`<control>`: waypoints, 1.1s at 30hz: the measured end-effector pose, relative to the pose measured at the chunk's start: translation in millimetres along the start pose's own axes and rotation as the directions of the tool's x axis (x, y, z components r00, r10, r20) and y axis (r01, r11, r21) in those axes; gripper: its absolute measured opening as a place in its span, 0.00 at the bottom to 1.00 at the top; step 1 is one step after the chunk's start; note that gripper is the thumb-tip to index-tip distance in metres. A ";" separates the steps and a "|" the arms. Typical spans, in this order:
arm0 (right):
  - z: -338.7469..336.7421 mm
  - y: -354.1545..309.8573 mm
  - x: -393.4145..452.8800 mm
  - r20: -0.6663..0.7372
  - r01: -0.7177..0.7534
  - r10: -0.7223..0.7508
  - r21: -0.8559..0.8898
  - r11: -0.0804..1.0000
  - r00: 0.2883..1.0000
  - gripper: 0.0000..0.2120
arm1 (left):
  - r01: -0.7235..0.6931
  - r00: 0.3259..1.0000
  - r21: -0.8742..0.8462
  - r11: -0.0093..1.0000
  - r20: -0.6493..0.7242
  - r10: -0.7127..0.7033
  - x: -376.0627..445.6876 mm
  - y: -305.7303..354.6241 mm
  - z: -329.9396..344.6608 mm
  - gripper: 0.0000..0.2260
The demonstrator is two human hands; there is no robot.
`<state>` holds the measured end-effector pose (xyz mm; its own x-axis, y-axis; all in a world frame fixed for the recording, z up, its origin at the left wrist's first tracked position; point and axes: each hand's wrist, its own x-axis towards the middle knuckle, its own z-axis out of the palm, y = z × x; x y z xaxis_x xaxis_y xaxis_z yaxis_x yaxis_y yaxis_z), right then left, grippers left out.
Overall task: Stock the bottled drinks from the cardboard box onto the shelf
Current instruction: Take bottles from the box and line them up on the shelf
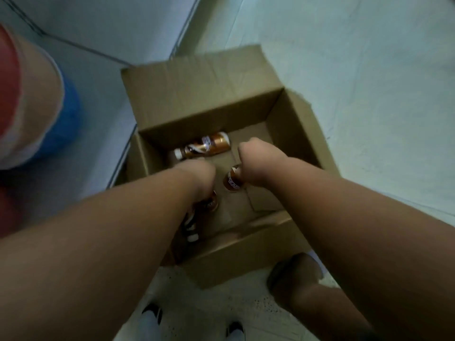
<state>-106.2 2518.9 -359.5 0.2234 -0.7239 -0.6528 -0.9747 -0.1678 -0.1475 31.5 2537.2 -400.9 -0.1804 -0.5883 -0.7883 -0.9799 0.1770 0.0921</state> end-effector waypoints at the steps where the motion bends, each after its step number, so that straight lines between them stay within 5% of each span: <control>1: -22.4 -3.1 -18.5 -0.060 0.016 -0.016 -0.009 1.000 0.998 0.12 | 0.007 0.997 0.004 1.000 -0.078 -0.007 -18.1 3.3 -15.9 0.15; 8: -196.1 -49.9 -146.7 -0.325 0.085 -0.150 -0.204 0.975 0.934 0.11 | -0.028 0.936 0.049 0.998 -0.348 0.043 -156.0 10.7 -156.0 0.17; 15: -311.4 -118.3 -224.3 -0.608 0.084 -0.242 -0.276 0.957 0.756 0.09 | 0.120 0.758 0.111 0.987 -0.652 -0.019 -295.0 -38.6 -252.3 0.17; 20: -347.5 -185.6 -216.3 -0.706 0.200 -0.325 -0.257 0.945 0.629 0.11 | 0.275 0.660 0.049 0.960 -0.736 -0.152 -355.3 -118.2 -272.0 0.18; 23: -354.1 -240.3 -195.3 -0.719 0.287 -0.373 -0.246 0.926 0.586 0.13 | 0.330 0.648 -0.016 0.944 -0.723 -0.239 -383.3 -169.7 -270.7 0.17; 33: -338.4 -408.5 -102.7 -0.566 0.503 -0.548 -0.253 0.826 0.616 0.16 | 0.302 0.534 -0.180 0.936 -0.781 -0.323 -395.6 -341.3 -249.5 0.16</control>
<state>269.9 2435.3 19.2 0.6734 -0.7326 0.0993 -0.6926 -0.6721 -0.2618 416.1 2512.6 31.2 0.1531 -0.9879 0.0245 -0.9872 -0.1540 -0.0425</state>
